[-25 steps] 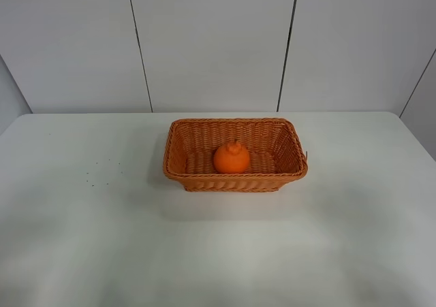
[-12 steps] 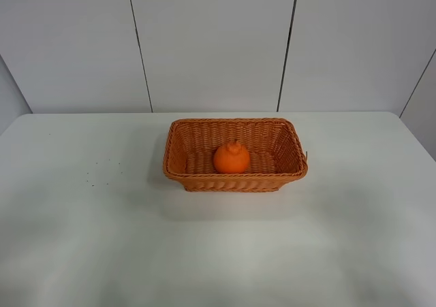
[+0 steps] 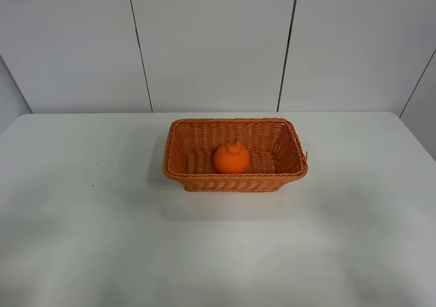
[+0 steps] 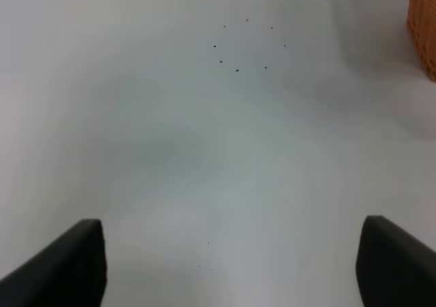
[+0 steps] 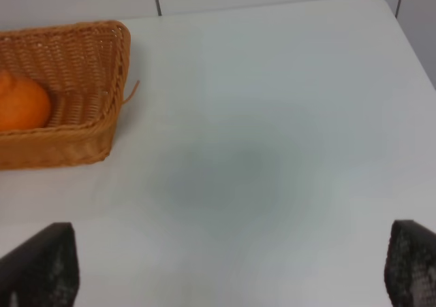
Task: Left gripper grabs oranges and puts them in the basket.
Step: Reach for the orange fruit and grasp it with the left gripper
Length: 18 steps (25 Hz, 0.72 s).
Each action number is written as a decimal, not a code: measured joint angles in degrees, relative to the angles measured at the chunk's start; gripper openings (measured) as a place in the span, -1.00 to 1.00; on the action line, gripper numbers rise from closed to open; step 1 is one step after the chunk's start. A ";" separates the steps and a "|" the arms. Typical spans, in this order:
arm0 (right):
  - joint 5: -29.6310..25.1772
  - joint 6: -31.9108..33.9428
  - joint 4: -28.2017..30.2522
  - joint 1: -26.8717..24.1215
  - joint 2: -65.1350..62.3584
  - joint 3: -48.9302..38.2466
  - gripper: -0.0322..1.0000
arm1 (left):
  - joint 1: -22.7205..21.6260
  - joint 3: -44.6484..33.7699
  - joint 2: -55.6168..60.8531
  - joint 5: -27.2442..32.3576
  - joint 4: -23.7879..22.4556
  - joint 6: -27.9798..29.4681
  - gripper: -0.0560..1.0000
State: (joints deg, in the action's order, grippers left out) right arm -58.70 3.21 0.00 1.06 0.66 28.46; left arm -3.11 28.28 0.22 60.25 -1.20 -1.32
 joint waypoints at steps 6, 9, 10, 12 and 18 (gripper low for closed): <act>0.00 0.00 0.00 0.00 0.00 0.00 0.41 | 0.00 0.00 0.00 0.00 0.00 0.00 0.71; 0.00 0.00 0.00 0.00 0.00 0.00 0.41 | 0.00 0.00 0.00 0.00 0.00 0.00 0.71; 0.00 0.00 0.00 0.00 0.00 0.00 0.41 | 0.00 0.00 0.00 0.00 0.00 0.00 0.71; 0.00 0.00 0.00 0.00 0.00 0.00 0.41 | 0.00 0.00 0.00 0.00 0.00 0.00 0.71; 0.00 0.00 0.00 0.00 0.00 0.00 0.41 | 0.00 0.00 0.00 0.00 0.00 0.00 0.71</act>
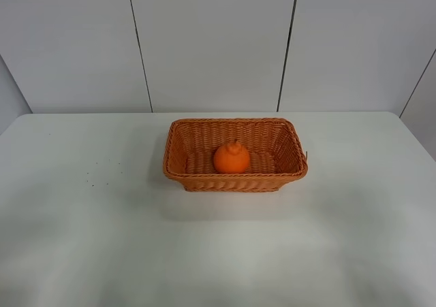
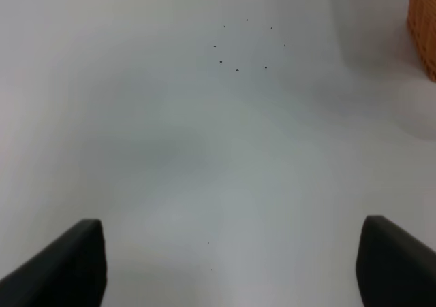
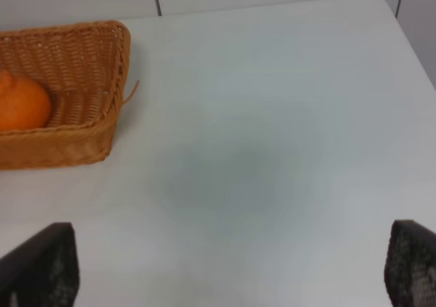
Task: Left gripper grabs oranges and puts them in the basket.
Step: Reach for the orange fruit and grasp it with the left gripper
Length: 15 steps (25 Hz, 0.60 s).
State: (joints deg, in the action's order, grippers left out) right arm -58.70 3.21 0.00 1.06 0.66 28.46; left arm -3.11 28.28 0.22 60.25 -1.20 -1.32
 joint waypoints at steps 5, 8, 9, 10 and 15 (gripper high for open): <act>0.00 0.00 0.00 0.00 0.00 0.00 0.41 | 0.00 0.00 0.00 0.00 0.00 0.00 0.71; 0.00 0.00 0.00 0.00 0.00 0.00 0.41 | 0.00 0.00 0.00 0.00 0.00 0.00 0.71; 0.00 0.00 0.00 0.00 0.00 0.00 0.41 | 0.00 0.00 0.00 0.00 0.00 0.00 0.71; 0.00 0.00 0.00 0.00 0.00 0.00 0.41 | 0.00 0.00 0.00 0.00 0.00 0.00 0.71; 0.00 0.00 0.00 0.00 0.00 0.00 0.41 | 0.00 0.00 0.00 0.00 0.00 0.00 0.71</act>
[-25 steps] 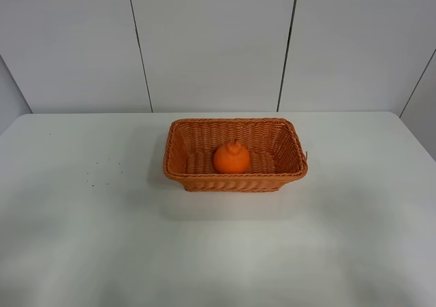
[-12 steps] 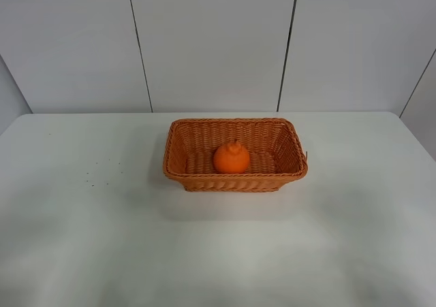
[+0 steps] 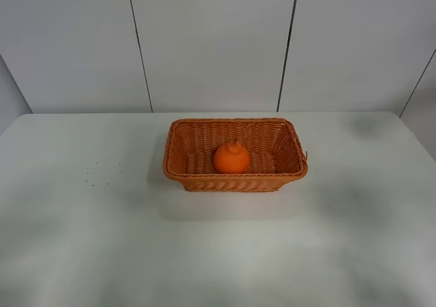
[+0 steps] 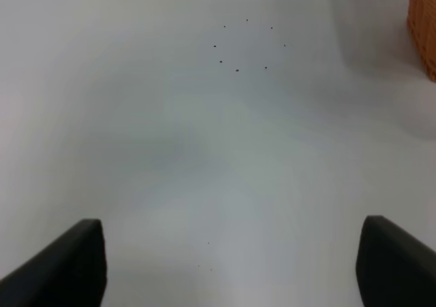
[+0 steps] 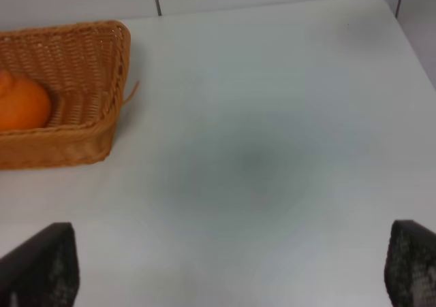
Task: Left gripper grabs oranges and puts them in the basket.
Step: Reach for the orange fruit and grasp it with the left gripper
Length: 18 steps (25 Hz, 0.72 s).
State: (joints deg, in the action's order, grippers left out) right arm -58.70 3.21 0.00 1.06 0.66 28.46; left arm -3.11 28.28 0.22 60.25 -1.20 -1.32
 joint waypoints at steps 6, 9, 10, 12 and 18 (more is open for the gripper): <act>0.00 0.00 0.00 0.00 0.00 0.00 0.41 | 0.00 0.00 0.00 0.00 0.00 -0.02 0.71; 0.00 0.00 0.00 0.00 0.00 0.00 0.41 | 0.00 0.00 0.00 0.00 0.00 -0.02 0.71; 0.00 0.00 0.00 0.00 0.00 0.00 0.41 | 0.00 0.00 0.00 0.00 0.00 -0.02 0.71; 0.00 0.00 0.00 0.00 0.00 0.00 0.41 | 0.00 0.00 0.00 0.00 0.00 -0.02 0.71; 0.00 0.00 0.00 0.00 0.00 0.00 0.41 | 0.00 0.00 0.00 0.00 0.00 -0.02 0.71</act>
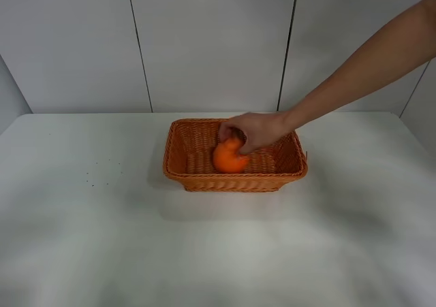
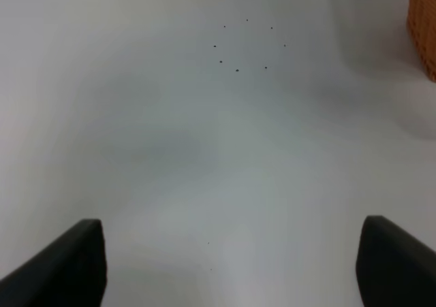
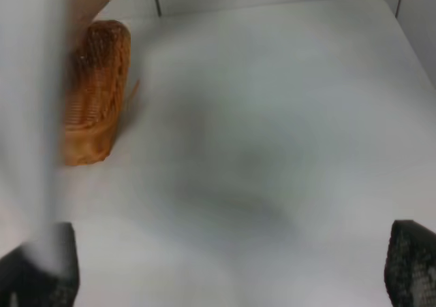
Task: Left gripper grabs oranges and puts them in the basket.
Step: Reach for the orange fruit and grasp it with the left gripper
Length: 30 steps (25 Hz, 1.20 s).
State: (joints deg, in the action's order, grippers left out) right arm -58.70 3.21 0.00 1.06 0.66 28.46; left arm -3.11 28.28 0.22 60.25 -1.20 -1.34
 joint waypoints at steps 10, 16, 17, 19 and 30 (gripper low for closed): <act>0.00 0.00 0.00 0.00 0.00 0.00 0.41 | 0.00 0.00 0.00 0.00 0.00 0.00 0.71; 0.00 0.00 -0.74 0.00 0.00 0.00 0.41 | 0.00 0.00 0.00 0.00 0.00 0.00 0.71; 0.00 0.00 -0.67 0.00 0.00 0.00 0.41 | 0.00 0.00 0.00 0.00 0.00 0.00 0.71; 0.00 0.00 -0.64 0.00 0.00 0.00 0.41 | 0.00 0.00 0.00 0.00 0.00 0.00 0.71; 0.00 0.00 -0.64 0.00 0.00 0.00 0.41 | 0.00 0.00 0.00 0.00 0.00 0.00 0.71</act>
State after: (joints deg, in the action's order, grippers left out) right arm -58.70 3.21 -0.64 1.06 0.66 28.46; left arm -3.11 28.28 0.22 60.25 -1.20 -1.34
